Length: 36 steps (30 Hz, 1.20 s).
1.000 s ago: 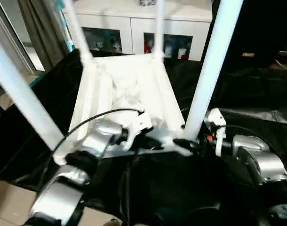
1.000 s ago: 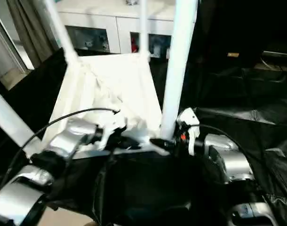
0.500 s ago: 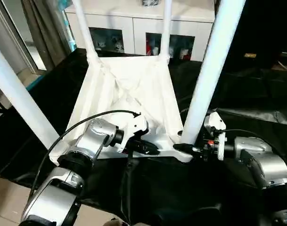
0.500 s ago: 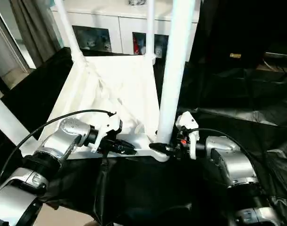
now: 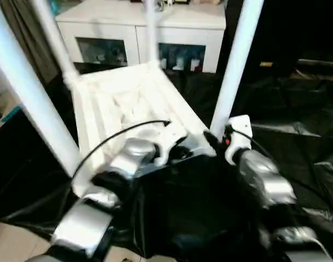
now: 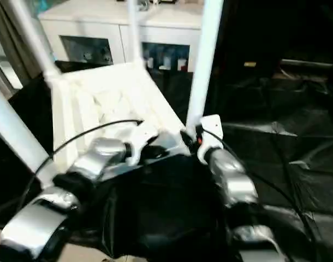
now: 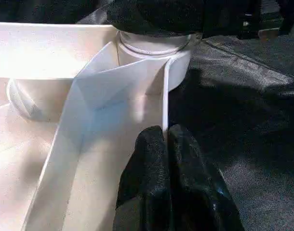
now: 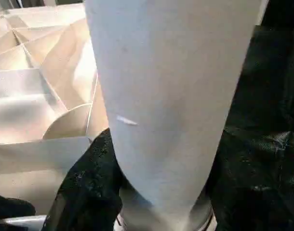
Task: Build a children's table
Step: Rotate leg to tighten
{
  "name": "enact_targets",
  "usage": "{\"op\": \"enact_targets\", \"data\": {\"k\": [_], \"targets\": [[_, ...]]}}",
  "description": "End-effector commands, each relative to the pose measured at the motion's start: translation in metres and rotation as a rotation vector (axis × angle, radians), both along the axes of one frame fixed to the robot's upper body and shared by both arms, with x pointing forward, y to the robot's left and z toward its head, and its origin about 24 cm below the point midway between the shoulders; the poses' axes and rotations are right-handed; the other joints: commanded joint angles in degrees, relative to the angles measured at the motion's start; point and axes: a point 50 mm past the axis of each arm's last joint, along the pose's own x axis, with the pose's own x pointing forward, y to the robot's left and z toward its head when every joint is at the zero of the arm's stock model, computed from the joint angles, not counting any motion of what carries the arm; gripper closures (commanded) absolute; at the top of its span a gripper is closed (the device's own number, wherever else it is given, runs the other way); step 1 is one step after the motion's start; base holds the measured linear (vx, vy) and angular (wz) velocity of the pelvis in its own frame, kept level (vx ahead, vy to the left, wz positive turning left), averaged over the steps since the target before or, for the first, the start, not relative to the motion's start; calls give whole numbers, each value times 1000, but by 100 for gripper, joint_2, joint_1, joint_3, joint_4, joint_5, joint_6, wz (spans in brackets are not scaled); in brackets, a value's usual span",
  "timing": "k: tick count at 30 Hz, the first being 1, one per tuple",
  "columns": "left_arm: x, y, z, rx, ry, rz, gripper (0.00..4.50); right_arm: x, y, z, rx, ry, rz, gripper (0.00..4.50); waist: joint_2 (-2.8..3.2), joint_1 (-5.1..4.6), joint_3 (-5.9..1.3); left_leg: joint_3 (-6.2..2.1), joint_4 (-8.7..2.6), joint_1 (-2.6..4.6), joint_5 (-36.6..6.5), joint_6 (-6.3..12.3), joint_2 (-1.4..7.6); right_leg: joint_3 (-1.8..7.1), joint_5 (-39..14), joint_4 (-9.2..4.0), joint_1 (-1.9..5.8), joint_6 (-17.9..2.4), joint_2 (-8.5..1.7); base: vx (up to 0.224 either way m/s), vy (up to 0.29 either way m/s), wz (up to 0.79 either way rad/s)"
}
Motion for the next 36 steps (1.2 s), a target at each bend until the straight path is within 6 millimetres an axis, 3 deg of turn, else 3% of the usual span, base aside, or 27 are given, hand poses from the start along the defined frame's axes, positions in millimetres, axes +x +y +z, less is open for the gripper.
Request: {"op": "enact_targets", "data": {"k": [1, 5, 6, 12, 15, 17, 20, 24, 27, 32, 35, 36], "targets": [[1, -23, 18, -80, -65, -62, 450, -18, 25, -31, 75, 158, 117, 157, -68, 4, -272, -160, -514, 119, -2389, -7, 195, 194, -2340, -574, 153, -906, -195, 0, 0, 0], [-2, -20, 17, -76, -51, -121, 450, -20, 22, -19, 61, 96, 260, 129, -82, 22, -283, -143, -510, 92, -2241, 85, 200, 204, -1962, -534, 189, -1004, -183, 0, 0, 0], [-6, -14, 16, -77, -38, -184, 450, -24, 13, -11, 59, 68, 367, 129, -98, 56, -295, -133, -493, 83, -2042, 200, 203, 214, -1740, -520, 217, -1057, -196, 0, 0, 0], [-15, 5, 15, -76, -2, -341, 450, -36, -16, 3, 5, 70, 568, 129, -99, 124, -347, -115, -421, 33, -1254, 532, 227, 203, -733, -372, 291, -1421, -197, 0, 0, 0], [-19, 15, 17, -90, 18, -404, 450, -43, -28, 8, -18, 97, 659, 129, -88, 200, -374, -72, -356, 39, -825, 755, 230, 196, -57, -280, 274, -1647, -172, 0, 0, 0], [-21, 22, 18, -86, 38, -445, 450, -46, -35, 11, -27, 120, 702, 129, -85, 243, -376, -71, -354, 51, -833, 812, 243, 191, -60, -270, 271, -1712, -184, 0, 0, 0], [-21, 31, 17, -56, 37, -449, 450, -50, -42, 13, -41, 154, 750, 129, -75, 314, -345, -63, -381, 74, -1084, 695, 261, 198, -505, -318, 240, -1643, -186, 0, 0, 0], [-21, 36, 18, -52, 47, -456, 450, -49, -44, 14, -17, 158, 748, 165, -84, 326, -325, -87, -440, 87, -1454, 338, 274, 214, -1046, -360, 229, -1478, -196, 0, 0, 0], [-22, 37, 18, -54, 52, -463, 450, -51, -43, 15, 1, 163, 758, 189, -86, 324, -331, -83, -433, 89, -1406, 324, 267, 222, -931, -350, 225, -1481, -191, 0, 0, 0], [-19, 31, 18, -60, 14, -418, 450, -53, -33, 7, 22, 155, 722, 199, -105, 333, -351, -74, -395, 63, -1094, 457, 256, 220, -601, -311, 238, -1529, -206, 0, 0, 0], [-14, 24, 17, -65, -5, -348, 450, -47, -29, -4, -3, 136, 586, 201, -105, 302, -321, -83, -426, 67, -1285, 356, 249, 217, -1017, -363, 212, -1442, -216, 0, 0, 0], [-12, 20, 17, -68, -14, -311, 450, -43, -29, -11, -17, 153, 496, 201, -116, 272, -305, -93, -448, 71, -1448, 246, 241, 218, -1335, -395, 211, -1363, -216, 0, 0, 0]]}}
